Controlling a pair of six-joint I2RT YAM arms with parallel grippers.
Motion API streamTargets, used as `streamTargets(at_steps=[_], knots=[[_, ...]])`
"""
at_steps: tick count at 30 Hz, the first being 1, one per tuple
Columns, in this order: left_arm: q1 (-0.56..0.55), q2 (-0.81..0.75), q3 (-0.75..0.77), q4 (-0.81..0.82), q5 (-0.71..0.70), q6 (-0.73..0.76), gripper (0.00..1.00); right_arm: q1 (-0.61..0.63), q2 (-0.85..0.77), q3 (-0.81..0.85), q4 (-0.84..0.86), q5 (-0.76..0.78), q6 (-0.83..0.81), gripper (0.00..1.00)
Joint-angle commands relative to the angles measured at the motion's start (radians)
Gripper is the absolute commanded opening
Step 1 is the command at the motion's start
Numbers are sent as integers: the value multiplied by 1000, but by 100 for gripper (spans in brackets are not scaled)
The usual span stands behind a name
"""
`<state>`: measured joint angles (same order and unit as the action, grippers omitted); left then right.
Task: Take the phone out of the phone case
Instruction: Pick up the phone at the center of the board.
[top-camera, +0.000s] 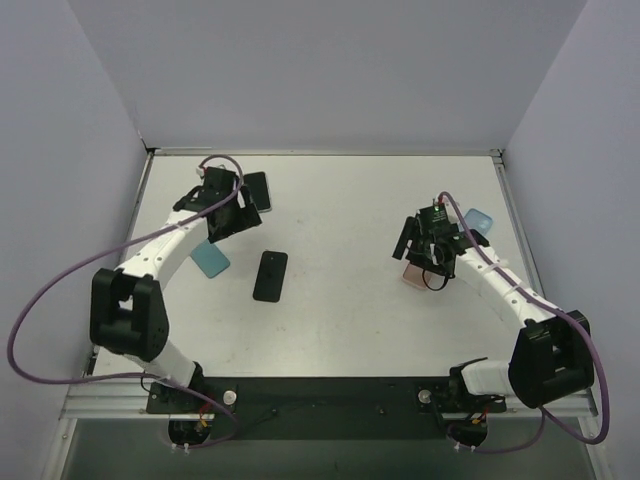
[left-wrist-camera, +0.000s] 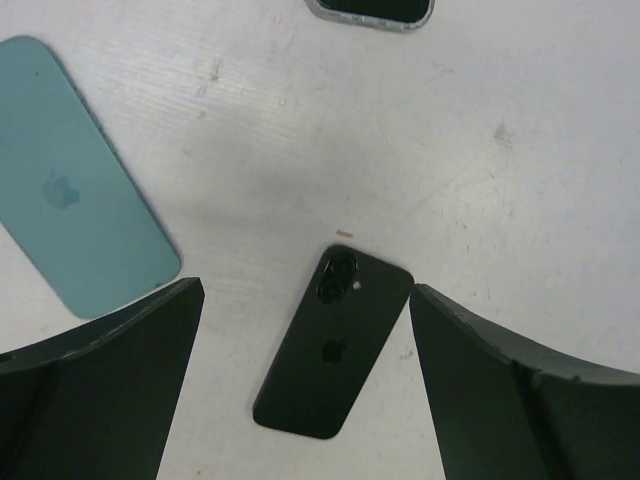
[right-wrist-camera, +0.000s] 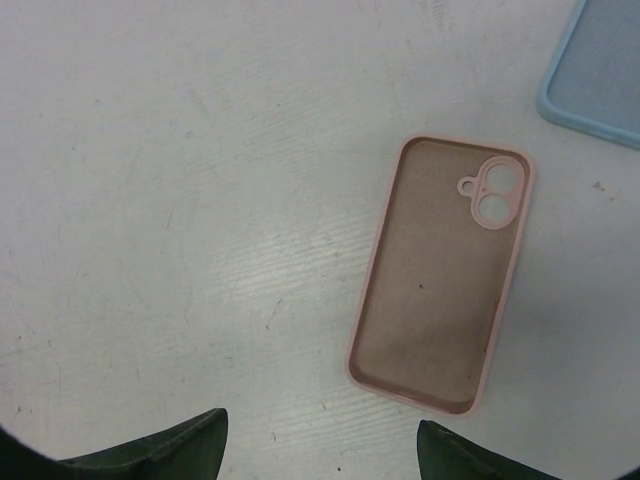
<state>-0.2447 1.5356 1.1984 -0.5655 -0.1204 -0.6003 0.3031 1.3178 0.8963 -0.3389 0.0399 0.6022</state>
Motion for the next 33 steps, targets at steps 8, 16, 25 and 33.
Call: streamTargets(at_steps=[8,16,25,33], knots=[[4,562,565,-189,-50,79,98,45,32,53,-37,26,2,70],[-2,750,717,-201,-2,102,97,47,78,79,-43,46,-27,70],[-10,965,1005,-354,-70,83,97,42,158,122,-43,34,-48,70],[-5,1086,1135,-407,-81,71,97,24,222,161,-43,8,-67,70]])
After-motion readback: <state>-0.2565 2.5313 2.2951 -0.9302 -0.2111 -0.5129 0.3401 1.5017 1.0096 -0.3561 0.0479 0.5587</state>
